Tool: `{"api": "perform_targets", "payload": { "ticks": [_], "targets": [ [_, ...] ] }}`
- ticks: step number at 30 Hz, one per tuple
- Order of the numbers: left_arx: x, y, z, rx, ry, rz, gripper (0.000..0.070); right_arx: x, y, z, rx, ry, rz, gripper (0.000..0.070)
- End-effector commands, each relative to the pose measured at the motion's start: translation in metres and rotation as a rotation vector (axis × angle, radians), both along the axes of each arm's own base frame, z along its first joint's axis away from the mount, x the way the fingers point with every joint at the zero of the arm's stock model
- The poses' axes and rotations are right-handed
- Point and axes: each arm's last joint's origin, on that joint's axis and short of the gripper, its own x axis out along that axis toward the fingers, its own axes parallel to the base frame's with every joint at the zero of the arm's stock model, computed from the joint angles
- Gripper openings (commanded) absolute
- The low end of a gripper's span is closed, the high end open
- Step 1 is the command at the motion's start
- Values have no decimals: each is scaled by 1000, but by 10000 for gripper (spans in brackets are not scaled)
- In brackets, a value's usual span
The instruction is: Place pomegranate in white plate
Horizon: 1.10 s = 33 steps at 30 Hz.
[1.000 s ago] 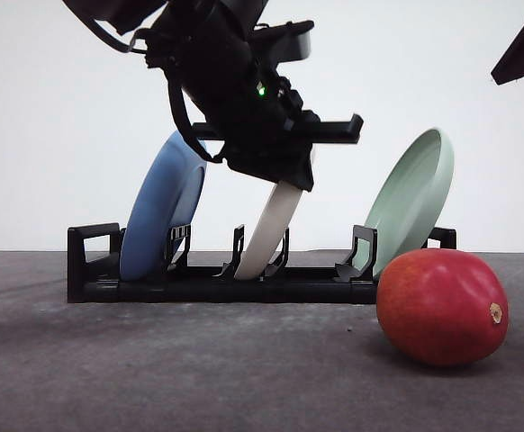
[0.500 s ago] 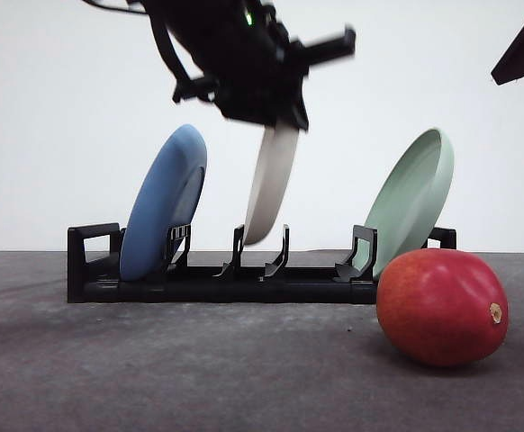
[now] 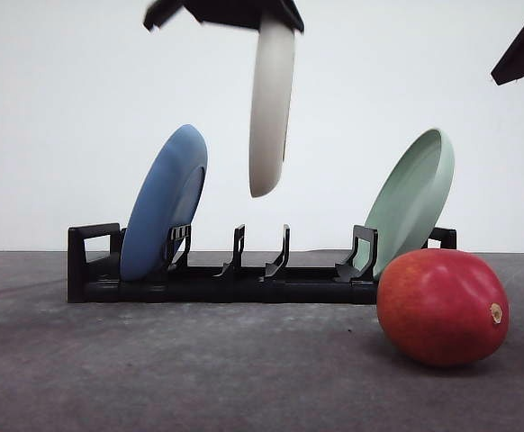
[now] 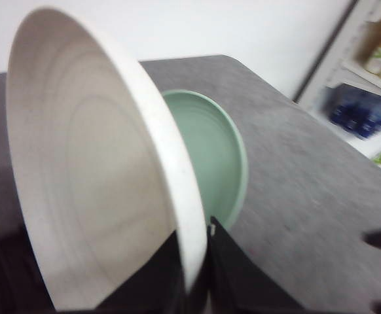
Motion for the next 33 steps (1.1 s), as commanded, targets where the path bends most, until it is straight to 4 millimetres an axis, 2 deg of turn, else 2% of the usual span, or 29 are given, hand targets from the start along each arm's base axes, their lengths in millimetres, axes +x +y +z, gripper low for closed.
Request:
{"api": "perform_targets", "payload": {
  "ticks": [1, 4, 7, 15, 22, 27, 33],
  "targets": [
    [-6, 0, 10, -24, 1, -21, 11, 0, 1, 6, 16, -15, 3, 426],
    [-17, 8, 11, -43, -19, -35, 11, 0, 1, 6, 16, -15, 3, 426],
    [-29, 19, 5, -80, -47, -42, 11, 0, 1, 6, 16, -15, 3, 426],
    [-66, 56, -31, -122, -25, -47, 11, 0, 1, 6, 16, -15, 3, 426],
    [-90, 82, -52, -220, -87, -55, 11, 0, 1, 6, 16, -14, 2, 426],
    [-96, 84, -64, -80, -130, -177, 10, 0, 1, 6, 16, -14, 2, 426],
    [-97, 72, -79, 179, -284, -355, 10, 0, 1, 6, 16, -14, 2, 426]
  ]
}}
